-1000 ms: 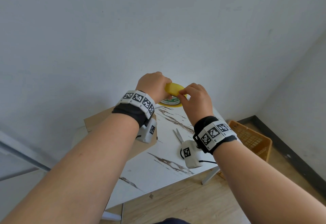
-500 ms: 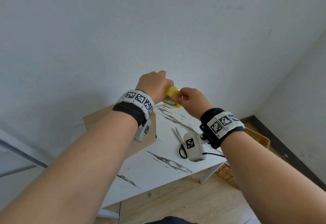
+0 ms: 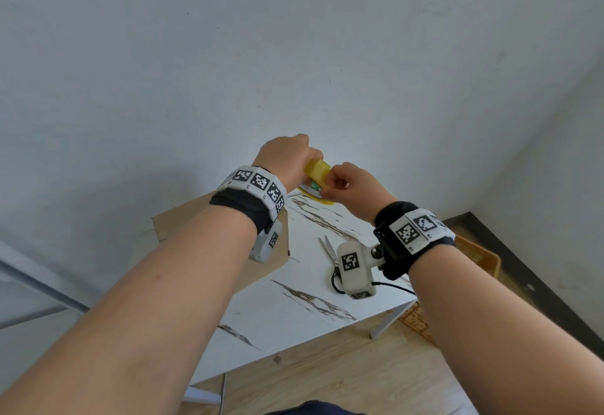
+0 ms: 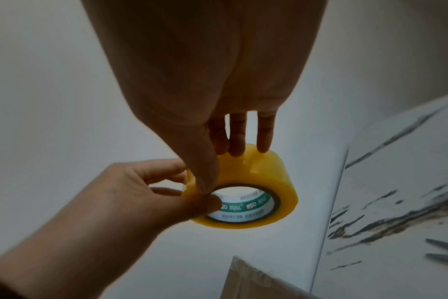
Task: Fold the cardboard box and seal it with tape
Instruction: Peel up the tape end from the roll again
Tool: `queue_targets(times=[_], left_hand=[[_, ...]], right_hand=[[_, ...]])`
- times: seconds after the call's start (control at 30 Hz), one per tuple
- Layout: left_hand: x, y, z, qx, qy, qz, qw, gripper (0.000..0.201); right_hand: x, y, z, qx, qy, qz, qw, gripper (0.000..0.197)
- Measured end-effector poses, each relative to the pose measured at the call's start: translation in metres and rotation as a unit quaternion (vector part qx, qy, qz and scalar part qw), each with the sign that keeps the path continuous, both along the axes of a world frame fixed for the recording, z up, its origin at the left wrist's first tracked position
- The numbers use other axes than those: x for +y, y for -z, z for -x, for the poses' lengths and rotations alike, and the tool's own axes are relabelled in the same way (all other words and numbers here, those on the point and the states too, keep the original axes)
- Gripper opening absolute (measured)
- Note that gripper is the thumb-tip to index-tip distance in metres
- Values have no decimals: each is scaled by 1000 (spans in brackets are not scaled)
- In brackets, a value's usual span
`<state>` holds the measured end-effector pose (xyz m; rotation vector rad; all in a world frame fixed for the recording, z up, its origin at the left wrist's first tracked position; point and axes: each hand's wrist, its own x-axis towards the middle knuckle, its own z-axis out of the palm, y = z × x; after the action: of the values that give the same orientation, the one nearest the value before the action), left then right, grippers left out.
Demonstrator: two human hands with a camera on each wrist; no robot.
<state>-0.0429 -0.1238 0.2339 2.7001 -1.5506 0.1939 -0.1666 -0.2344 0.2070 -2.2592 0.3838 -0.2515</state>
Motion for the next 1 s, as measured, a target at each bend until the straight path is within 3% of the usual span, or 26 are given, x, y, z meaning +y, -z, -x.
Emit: queue_targets(times=[0.33, 0.47, 0.63, 0.8, 1.0], left_hand=[[-2, 3, -9, 83, -10, 9, 996, 15], [-1, 3, -7, 74, -10, 1, 997, 12], [3, 0, -5, 40, -22, 20, 999, 10], [3, -7, -1, 24, -9, 20, 999, 13], [2, -11, 2, 46, -15, -27, 998, 9]], right_hand=[[-17, -13, 4, 60, -56, -161, 984, 19], [-16, -20, 3, 88, -59, -105, 989, 17], [-13, -18, 2, 51, -30, -43, 997, 11], [-7, -11, -3, 48, 31, -53, 997, 25], [-7, -26, -2, 56, 3, -64, 996, 22]])
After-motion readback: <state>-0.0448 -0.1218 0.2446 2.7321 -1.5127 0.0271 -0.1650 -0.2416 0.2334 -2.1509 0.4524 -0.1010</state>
